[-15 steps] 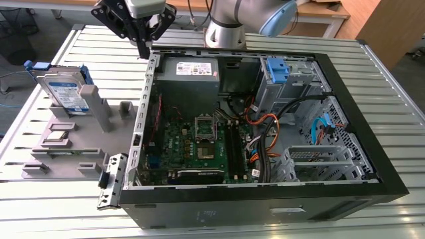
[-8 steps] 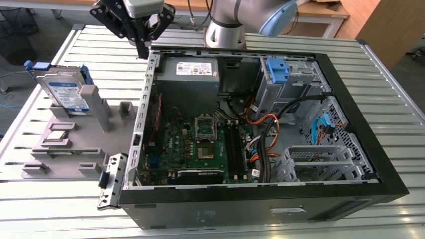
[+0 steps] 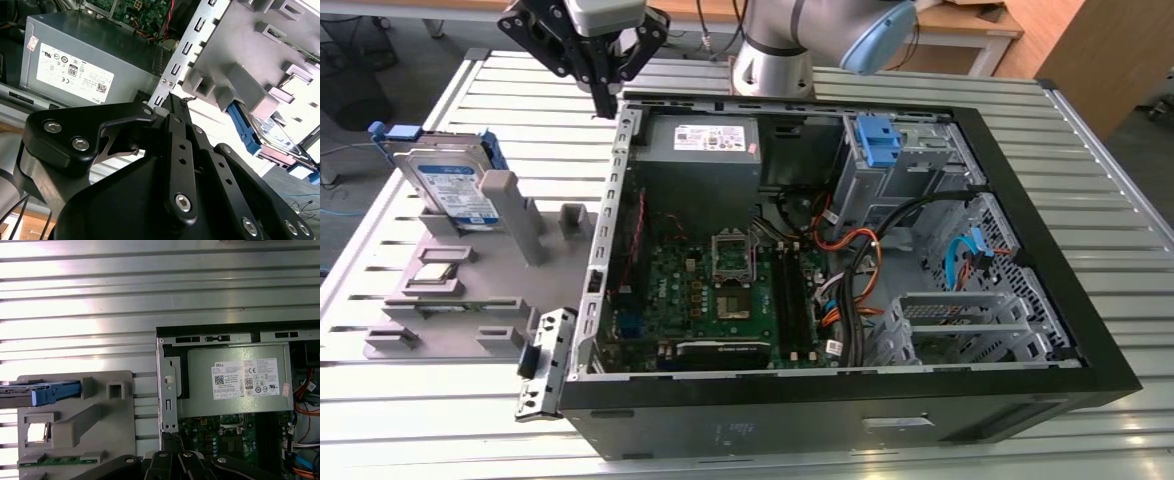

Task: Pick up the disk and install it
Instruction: 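Reach for the disk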

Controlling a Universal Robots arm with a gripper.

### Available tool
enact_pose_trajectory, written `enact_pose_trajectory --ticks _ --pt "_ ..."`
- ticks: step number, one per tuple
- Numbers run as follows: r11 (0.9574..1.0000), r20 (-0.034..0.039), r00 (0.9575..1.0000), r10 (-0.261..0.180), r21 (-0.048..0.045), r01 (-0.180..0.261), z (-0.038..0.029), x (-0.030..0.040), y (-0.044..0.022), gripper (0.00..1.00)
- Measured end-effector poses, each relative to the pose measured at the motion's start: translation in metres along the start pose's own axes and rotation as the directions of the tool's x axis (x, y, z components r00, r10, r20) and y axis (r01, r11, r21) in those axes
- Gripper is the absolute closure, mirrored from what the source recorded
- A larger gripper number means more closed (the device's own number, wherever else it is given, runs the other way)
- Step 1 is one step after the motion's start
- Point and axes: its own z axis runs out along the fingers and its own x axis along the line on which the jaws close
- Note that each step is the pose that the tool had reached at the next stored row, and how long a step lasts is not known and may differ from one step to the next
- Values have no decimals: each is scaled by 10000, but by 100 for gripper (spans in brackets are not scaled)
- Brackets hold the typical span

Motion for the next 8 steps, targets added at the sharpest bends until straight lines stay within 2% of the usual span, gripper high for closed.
enact_pose_trajectory --ticks 8 --pt "10000 -1 10000 -1 1 1 -1 68 -5 90"
